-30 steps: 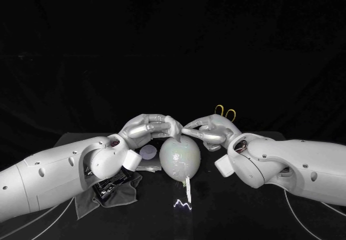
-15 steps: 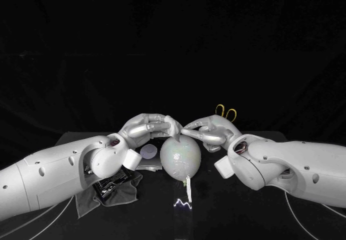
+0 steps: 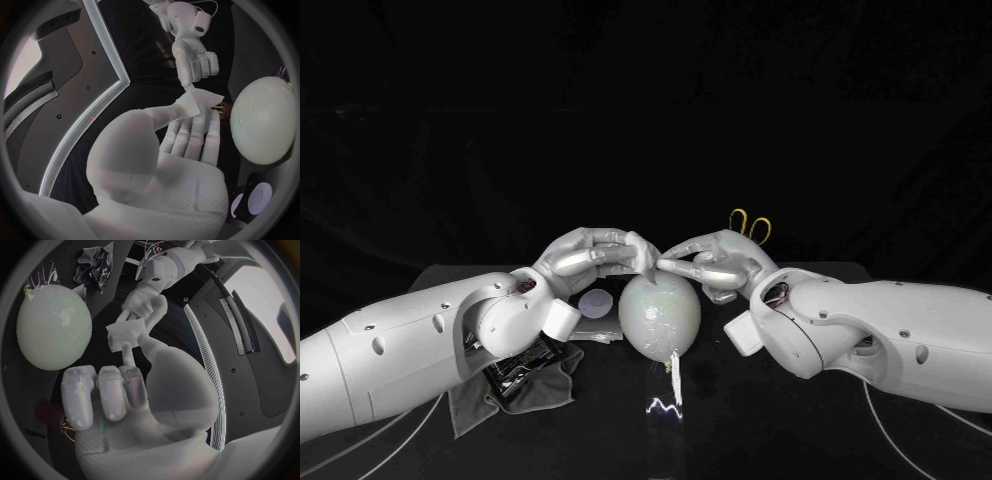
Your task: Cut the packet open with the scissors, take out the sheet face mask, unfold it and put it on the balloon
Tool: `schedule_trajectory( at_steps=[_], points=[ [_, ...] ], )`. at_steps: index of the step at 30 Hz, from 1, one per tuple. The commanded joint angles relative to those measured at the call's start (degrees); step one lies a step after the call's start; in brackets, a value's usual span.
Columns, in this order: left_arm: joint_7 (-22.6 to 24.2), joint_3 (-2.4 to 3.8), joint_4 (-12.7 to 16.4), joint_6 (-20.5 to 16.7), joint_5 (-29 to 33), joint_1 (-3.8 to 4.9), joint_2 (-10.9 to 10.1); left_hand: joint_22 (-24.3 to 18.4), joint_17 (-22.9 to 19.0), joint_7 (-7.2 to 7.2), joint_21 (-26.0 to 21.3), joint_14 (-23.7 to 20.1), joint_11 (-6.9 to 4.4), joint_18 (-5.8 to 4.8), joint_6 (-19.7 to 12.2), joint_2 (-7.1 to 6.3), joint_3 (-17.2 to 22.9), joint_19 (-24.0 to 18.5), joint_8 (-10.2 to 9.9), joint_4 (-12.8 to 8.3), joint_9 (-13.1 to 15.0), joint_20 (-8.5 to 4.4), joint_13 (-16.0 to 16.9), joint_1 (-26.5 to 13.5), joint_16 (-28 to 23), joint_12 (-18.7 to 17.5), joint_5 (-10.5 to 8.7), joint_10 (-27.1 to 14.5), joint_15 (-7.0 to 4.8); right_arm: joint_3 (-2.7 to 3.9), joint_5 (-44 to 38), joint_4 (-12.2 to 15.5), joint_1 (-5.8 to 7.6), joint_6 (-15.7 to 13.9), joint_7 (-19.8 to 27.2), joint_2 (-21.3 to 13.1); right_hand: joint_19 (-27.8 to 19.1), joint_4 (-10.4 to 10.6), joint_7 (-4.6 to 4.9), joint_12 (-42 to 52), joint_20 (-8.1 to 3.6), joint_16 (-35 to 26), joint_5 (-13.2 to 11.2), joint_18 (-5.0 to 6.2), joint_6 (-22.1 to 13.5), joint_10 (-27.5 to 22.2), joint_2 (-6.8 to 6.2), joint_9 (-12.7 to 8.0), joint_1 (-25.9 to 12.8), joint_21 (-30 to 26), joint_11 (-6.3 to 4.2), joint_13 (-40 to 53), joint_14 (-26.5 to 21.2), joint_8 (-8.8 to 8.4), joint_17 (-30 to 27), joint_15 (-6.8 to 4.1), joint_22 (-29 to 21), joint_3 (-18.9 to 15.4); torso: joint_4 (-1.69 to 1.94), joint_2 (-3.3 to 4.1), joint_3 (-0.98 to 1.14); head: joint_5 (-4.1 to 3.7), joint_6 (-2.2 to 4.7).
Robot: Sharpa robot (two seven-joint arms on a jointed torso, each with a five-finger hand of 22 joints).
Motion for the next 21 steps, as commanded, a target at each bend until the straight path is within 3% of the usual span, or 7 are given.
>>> schedule_trajectory(
  at_steps=[1, 21],
  points=[
    [0.37, 0.08, 0.22, 0.00, -0.14, 0.06, 0.12, 0.07, -0.07, 1.29, 0.36, 0.45, -0.13, -0.65, -0.23, 0.42, 0.10, 0.35, 0.22, -0.28, 5.99, 0.02, 0.02, 0.00, 0.35, -0.13, 0.22, -0.33, -0.02, 0.01, -0.23, -0.32, -0.06, 0.23, 0.28, 0.54, 6.08, -0.05, 0.02, 0.19, 0.31, 0.23, 0.08, -0.77, -0.32, 6.07, -0.48, -0.08, 0.07, 0.28, 0.28, 15.10, 6.55, -0.26, 15.10, -0.25, 15.05, -0.31, 0.05, 0.03, -0.03, -0.01, -0.04],
    [0.41, 0.08, 0.47, 0.02, -0.14, 0.06, 0.18, 0.10, -0.11, 1.29, 0.46, 0.45, -0.12, -0.57, -0.27, 0.43, 0.08, 0.53, 0.28, -0.30, 6.01, 0.00, 0.02, 0.03, 0.35, -0.13, 0.22, -0.35, -0.01, 0.01, -0.14, -1.52, -0.22, 0.57, -0.20, 2.55, 6.04, 0.07, 0.11, 0.19, 0.45, 0.23, 0.03, -0.75, -0.25, 6.07, -0.49, -0.14, 0.00, 0.19, 0.40, 15.10, 6.55, -0.41, 15.10, -0.10, 15.02, -0.58, 0.02, 0.01, 0.00, -0.07, 0.00]
  ],
)
